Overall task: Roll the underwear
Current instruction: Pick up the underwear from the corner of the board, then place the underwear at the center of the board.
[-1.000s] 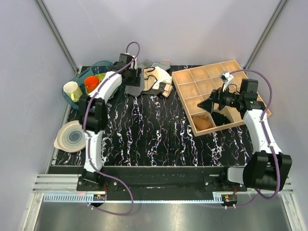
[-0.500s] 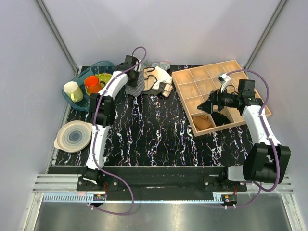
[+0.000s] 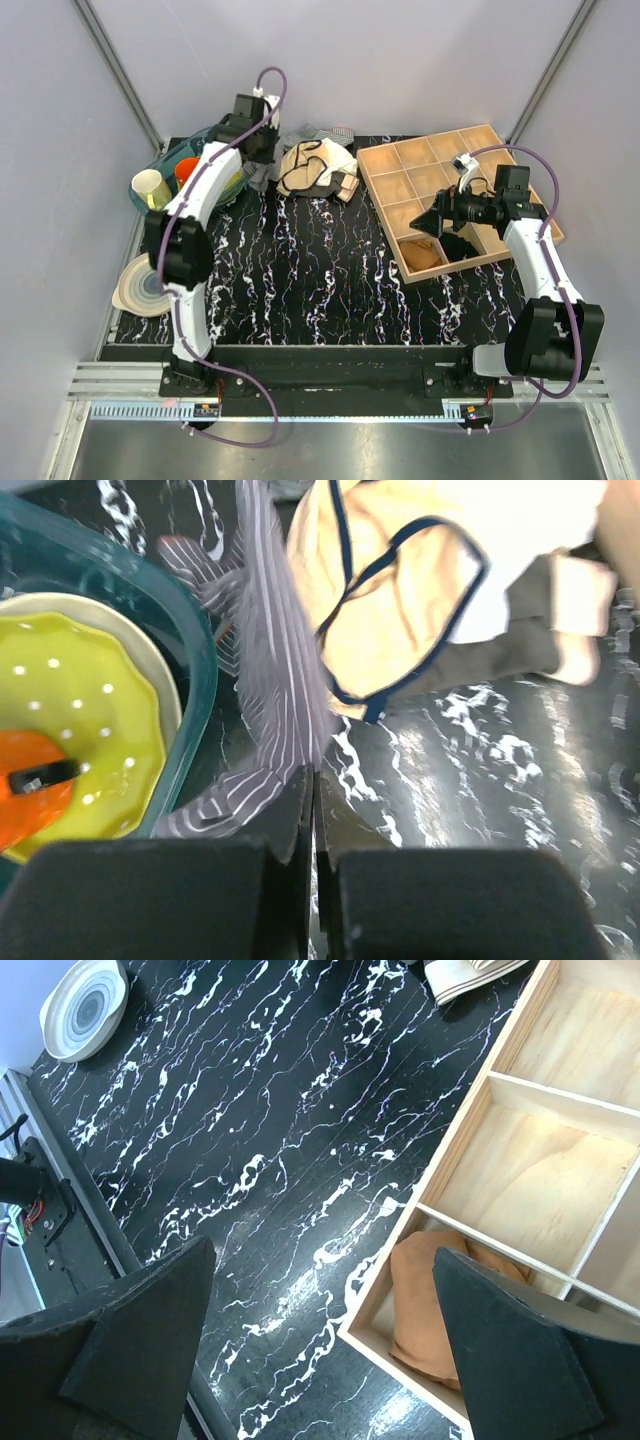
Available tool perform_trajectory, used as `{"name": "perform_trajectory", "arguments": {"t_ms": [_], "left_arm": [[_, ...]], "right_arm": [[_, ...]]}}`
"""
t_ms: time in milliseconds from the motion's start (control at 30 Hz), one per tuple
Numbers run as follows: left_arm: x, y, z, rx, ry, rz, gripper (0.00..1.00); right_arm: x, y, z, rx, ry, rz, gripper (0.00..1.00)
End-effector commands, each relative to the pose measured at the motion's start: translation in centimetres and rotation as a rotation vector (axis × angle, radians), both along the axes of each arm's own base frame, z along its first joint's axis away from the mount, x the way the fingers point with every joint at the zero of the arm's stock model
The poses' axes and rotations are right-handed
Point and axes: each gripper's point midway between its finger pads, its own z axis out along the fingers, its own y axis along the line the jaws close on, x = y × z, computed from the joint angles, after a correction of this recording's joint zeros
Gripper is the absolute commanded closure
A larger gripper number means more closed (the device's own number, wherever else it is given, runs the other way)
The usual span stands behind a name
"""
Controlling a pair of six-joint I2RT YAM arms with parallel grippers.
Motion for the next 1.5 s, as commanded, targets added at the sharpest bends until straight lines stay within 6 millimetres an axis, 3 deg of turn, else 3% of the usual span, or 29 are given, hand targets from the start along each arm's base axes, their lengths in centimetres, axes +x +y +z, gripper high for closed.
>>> {"name": "perform_trajectory", "arguments": {"t_ms": [0, 33, 133, 200, 400, 500, 567, 633, 667, 700, 733, 767, 800, 867, 900, 967, 1000, 1067, 1167, 1233, 1267, 1300, 1367, 1400, 1467], "left_arm": [[-3.4, -2.0, 10.1, -0.099, -0.196, -0.068, 1.0], [-5.0, -2.1, 12.5, -0.115, -0.234, -0.083, 1.0], [-8.4, -3.8, 14.3, -0.136, -0.235, -0.151, 1.0], [-11.1, -5.8, 17.1, -0.156, -0.269, -0.223, 1.0], [-19.0, -11.2, 20.8, -0.215, -0.256, -0.418, 1.0], [-21.5, -12.0, 21.5, -0.294, -0.236, -0.447, 1.0], [-22.2, -11.5, 17.7, -0.284, -0.161, -0.419, 1.0], [-22.2, -10.8, 16.5, -0.345, -0.177, -0.37, 1.0], [-22.8, -10.0, 10.3, -0.329, -0.047, -0.33, 1.0], [-21.8, -9.3, 9.2, -0.408, -0.031, -0.285, 1.0], [-21.8, -8.2, 6.5, -0.427, 0.014, -0.242, 1.0], [-22.5, -6.7, 1.6, -0.415, 0.107, -0.18, 1.0], [-21.2, -4.7, -0.2, -0.44, 0.113, -0.098, 1.0], [-21.2, -1.6, -3.8, -0.437, 0.173, -0.002, 0.85], [-21.3, -1.2, -3.8, -0.453, 0.176, -0.001, 0.84], [-21.3, -0.2, -1.1, -0.434, 0.095, -0.019, 0.78], [-21.0, 0.8, 0.0, -0.393, 0.039, -0.001, 0.69], [-21.7, 1.9, 4.4, -0.334, -0.119, -0.057, 0.61], [-23.1, 3.1, 9.3, -0.284, -0.336, -0.111, 0.32], [-24.2, 3.4, 8.0, -0.275, -0.354, -0.126, 0.19], [-24.8, 3.4, 8.4, -0.276, -0.405, -0.145, 0.18], [-25.1, 3.6, 7.7, -0.27, -0.403, -0.145, 0.18], [-26.0, 4.1, 5.8, -0.241, -0.361, -0.135, 0.18], [-26.0, 4.7, 6.2, -0.227, -0.373, -0.11, 0.17], [-25.9, 5.1, 6.0, -0.198, -0.389, -0.107, 0.17]], "right_arm": [[0.3, 0.0, 2.1, -0.007, -0.074, 0.018, 0.0], [0.2, 0.0, 2.2, -0.008, -0.079, 0.019, 0.0], [0.0, 0.1, 2.5, -0.007, -0.087, 0.025, 0.0], [-0.2, 0.2, 2.7, -0.006, -0.096, 0.03, 0.0], [-0.5, 0.2, 3.0, -0.013, -0.116, 0.032, 0.0], [-0.6, 0.2, 3.1, -0.016, -0.122, 0.032, 0.0], [-0.7, 0.2, 3.1, -0.016, -0.126, 0.037, 0.0], [-0.7, 0.3, 2.9, -0.015, -0.121, 0.041, 0.0], [-0.8, 0.4, 2.8, -0.018, -0.122, 0.051, 0.0], [-0.9, 0.6, 2.6, -0.028, -0.125, 0.06, 0.0], [-1.3, 1.4, 2.0, -0.036, -0.107, 0.092, 0.0], [-1.5, 1.8, 1.7, -0.058, -0.125, 0.12, 0.0], [-1.6, 2.1, 1.2, -0.083, -0.122, 0.133, 0.0], [-2.8, 4.3, -0.2, -0.134, -0.131, 0.234, 0.0], [-3.2, 5.1, -0.8, -0.156, -0.137, 0.275, 0.0], [-5.3, 7.3, -2.8, -0.242, -0.187, 0.432, 0.0], [-6.1, 7.9, -3.8, -0.273, -0.207, 0.5, 0.02], [-8.8, 9.3, -6.0, -0.349, -0.328, 0.736, 0.02], [-10.2, 10.6, -8.1, -0.417, -0.46, 0.932, 0.0], [-9.0, 11.8, -9.0, -0.464, -0.496, 0.962, 0.02], [-8.2, 11.9, -9.4, -0.516, -0.502, 0.96, 0.03], [-7.3, 12.9, -10.1, -0.531, -0.505, 0.966, 0.05], [-5.0, 14.0, -9.4, -0.536, -0.457, 0.867, 0.12], [-4.2, 14.5, -10.3, -0.531, -0.41, 0.852, 0.15], [-3.0, 15.1, -10.3, -0.524, -0.339, 0.795, 0.23]]}}
